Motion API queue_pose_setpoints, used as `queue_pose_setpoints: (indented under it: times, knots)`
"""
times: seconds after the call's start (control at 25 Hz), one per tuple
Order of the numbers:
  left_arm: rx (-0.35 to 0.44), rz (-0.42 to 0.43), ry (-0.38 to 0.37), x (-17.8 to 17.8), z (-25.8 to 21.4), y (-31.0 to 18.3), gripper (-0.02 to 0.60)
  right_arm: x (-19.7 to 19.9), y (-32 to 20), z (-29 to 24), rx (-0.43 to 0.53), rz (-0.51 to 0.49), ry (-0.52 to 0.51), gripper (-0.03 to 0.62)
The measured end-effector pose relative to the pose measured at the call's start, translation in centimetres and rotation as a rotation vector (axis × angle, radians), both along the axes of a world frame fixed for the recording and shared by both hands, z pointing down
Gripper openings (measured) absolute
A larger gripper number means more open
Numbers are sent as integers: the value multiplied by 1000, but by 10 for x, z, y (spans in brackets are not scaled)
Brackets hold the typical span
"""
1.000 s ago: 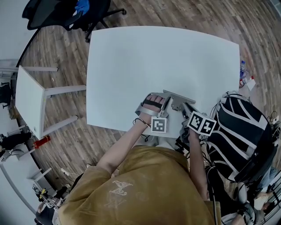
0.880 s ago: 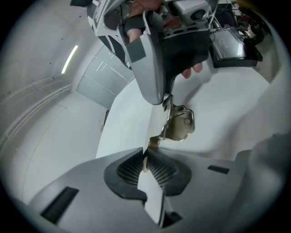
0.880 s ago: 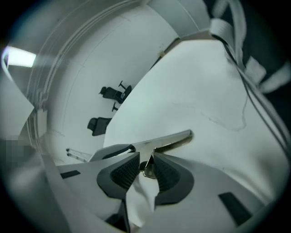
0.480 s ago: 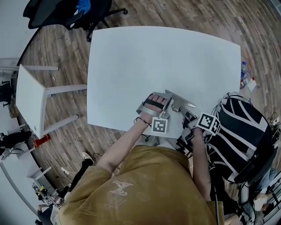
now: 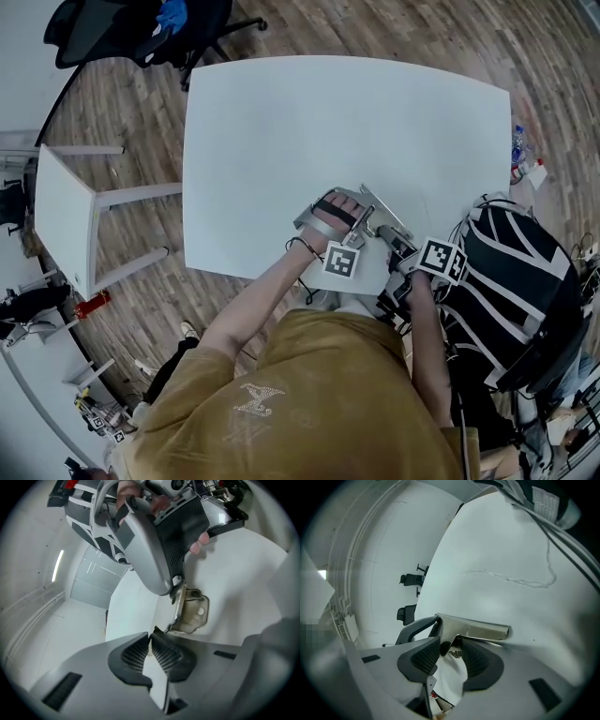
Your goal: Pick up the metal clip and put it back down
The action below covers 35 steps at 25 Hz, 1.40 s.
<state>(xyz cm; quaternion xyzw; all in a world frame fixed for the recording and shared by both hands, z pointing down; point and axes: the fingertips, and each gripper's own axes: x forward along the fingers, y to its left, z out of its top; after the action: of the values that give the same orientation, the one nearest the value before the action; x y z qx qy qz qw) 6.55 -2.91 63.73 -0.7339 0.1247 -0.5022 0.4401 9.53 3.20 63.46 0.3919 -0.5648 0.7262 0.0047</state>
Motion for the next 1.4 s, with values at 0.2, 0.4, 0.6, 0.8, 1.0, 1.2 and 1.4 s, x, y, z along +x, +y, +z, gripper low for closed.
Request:
queue_pose_setpoints:
  times: [0.2,0.4,0.6,0.8,1.0,1.2,1.4]
  knots:
    - [4,32,-1,0,0,1,21,5,2,-4,15,20,16,127]
    - [-23,1,0,-6,-2,2,11,9,0,-31,99,80,-41,127]
    - [-222,-83,62,-14,5,19,8,13,-1,-55,139,157,-85,127]
    - [-292,-207,170,-19,-3,19,6,18,-1,-64,175,174,-81,127]
    - [-353,-297,246,-26,-5,22,6,21,-2,-70,208,225,-137,127]
    - [-379,-353,297,-36,-7,24,6,18,0,-72,213,210,-115,127]
    - [-388,-414,367,-43,-17,20,6,18,1,-75,210,215,-106,127]
